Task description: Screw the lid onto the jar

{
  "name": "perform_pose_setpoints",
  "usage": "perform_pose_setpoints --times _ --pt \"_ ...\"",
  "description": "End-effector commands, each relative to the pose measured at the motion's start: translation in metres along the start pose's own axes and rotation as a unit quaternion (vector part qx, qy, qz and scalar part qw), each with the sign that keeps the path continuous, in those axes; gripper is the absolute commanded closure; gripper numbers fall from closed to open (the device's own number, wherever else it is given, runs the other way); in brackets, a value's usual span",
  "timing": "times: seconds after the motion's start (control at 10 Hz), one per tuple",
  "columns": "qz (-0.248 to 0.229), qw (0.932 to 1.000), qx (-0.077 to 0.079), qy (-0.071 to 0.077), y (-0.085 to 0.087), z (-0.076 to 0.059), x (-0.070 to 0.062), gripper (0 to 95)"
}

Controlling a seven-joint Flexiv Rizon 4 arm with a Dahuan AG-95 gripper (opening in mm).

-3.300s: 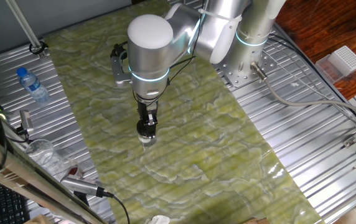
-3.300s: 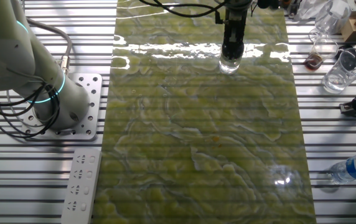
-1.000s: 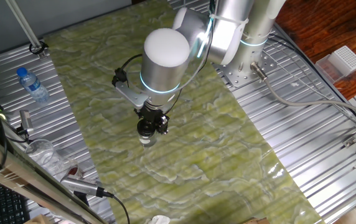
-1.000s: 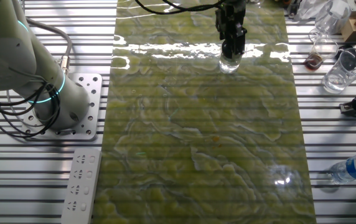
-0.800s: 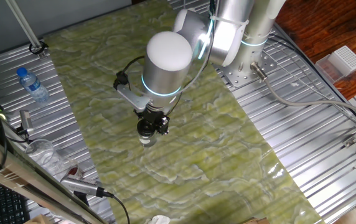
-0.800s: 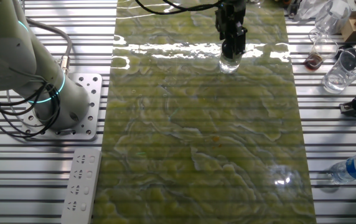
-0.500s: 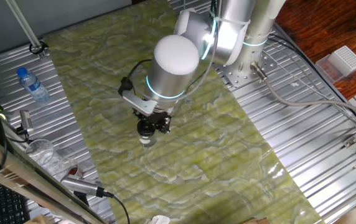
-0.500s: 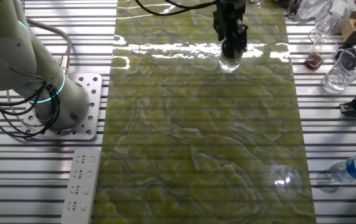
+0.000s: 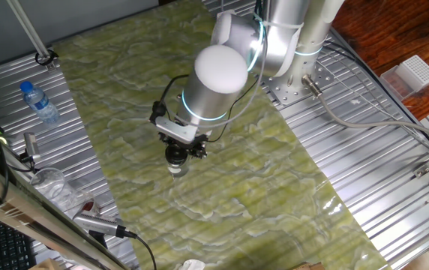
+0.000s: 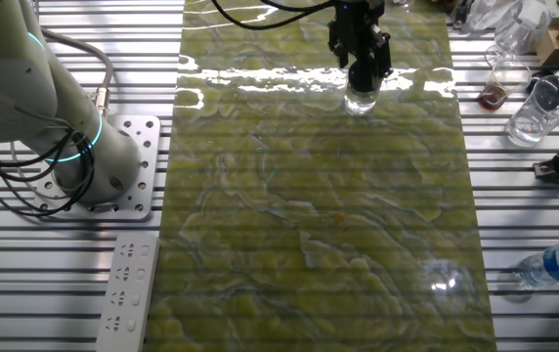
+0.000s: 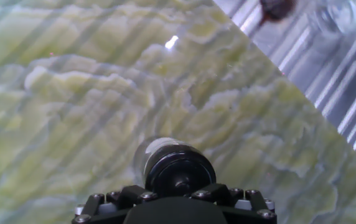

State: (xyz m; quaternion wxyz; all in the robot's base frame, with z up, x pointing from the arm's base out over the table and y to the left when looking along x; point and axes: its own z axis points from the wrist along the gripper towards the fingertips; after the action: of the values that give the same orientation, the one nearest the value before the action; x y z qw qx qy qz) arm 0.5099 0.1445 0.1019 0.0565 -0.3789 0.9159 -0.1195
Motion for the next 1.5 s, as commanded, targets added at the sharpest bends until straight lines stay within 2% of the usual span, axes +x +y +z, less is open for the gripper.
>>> perform_pose_setpoints --times 0.1,0.4,0.8,1.1,1.4,1.5 --pt "-0.033 0.9994 -0.005 -0.005 -0.0013 -0.0022 0.0017 19.0" --pt "-0.051 0.9986 -0.012 -0.008 -0.0033 -0.0039 0.0026 19.0" --pt "-0.070 0.9970 -0.030 -0.013 -0.0067 -0.0043 -0.0008 19.0" --pt "-0.073 0.9967 -0.034 -0.011 -0.0074 -0.0037 -0.0020 19.0" --pt "-0.063 0.9970 -0.043 -0.015 -0.0075 -0.0038 -0.0021 19.0" --pt "-0.051 0.9973 -0.049 -0.020 -0.0075 -0.0038 -0.0021 38.0"
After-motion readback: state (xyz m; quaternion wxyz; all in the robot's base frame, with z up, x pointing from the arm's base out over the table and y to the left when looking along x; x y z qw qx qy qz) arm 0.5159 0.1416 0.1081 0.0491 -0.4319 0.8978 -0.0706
